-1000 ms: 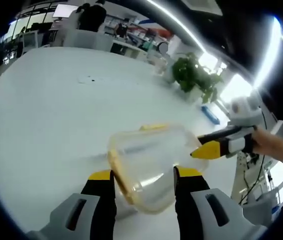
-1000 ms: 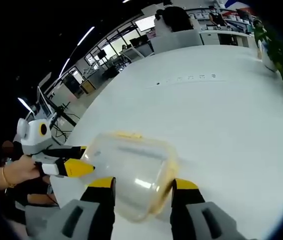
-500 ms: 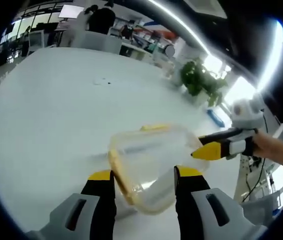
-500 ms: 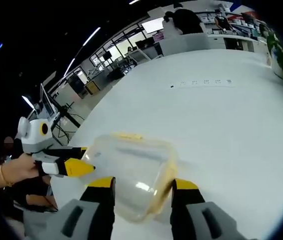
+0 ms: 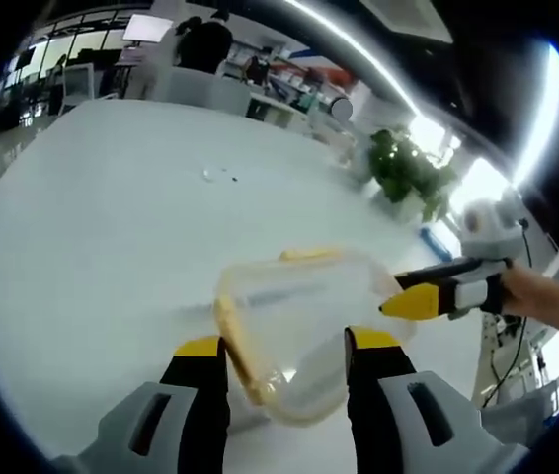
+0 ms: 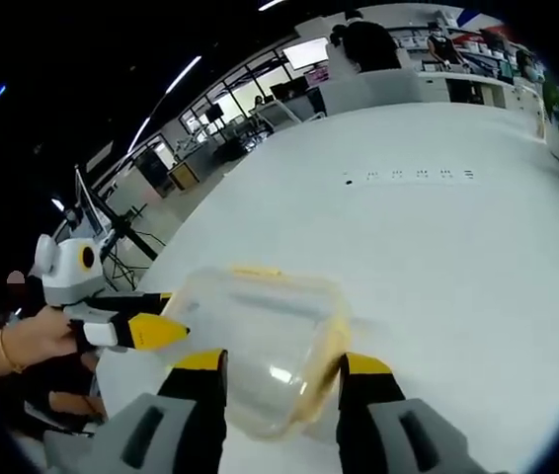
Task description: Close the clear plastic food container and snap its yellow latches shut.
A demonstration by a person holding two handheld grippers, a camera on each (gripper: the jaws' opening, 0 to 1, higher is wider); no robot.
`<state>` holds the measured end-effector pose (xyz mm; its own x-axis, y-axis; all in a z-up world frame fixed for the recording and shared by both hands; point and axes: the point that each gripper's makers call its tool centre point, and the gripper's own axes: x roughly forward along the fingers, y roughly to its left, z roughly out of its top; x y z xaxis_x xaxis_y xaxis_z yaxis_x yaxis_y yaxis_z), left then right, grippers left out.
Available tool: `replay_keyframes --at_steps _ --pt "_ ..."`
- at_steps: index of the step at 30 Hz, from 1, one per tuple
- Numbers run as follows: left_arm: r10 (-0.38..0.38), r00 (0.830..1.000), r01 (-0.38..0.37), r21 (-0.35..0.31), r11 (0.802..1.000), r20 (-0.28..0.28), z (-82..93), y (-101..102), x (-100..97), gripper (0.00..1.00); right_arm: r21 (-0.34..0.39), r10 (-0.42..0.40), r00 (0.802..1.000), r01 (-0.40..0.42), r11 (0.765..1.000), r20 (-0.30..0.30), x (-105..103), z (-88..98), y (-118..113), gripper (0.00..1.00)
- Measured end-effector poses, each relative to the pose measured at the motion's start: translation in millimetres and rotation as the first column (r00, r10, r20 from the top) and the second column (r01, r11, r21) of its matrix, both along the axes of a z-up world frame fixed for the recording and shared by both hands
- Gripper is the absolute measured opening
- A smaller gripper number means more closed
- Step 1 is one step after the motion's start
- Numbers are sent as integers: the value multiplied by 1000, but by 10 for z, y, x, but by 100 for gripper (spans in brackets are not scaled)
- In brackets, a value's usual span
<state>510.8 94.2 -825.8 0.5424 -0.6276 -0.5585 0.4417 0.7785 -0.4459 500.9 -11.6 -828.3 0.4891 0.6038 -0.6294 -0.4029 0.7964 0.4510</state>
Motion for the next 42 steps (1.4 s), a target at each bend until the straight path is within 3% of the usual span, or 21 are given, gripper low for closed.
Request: replay_keyframes --at_steps 11,22,33,42 --pt "22 999 -22 -12 1000 25 7 -1 298 45 14 -30 999 29 999 23 257 12 4 42" --pt "51 997 -50 -17 999 59 14 -29 464 45 20 -39 998 38 999 49 444 19 -35 42" --pt "69 995 -67 -29 997 71 23 -43 531 45 31 -54 996 52 998 70 507 22 -64 42" --pt "90 994 -88 -43 995 57 24 -34 537 46 28 -36 998 34 999 52 521 29 -65 44"
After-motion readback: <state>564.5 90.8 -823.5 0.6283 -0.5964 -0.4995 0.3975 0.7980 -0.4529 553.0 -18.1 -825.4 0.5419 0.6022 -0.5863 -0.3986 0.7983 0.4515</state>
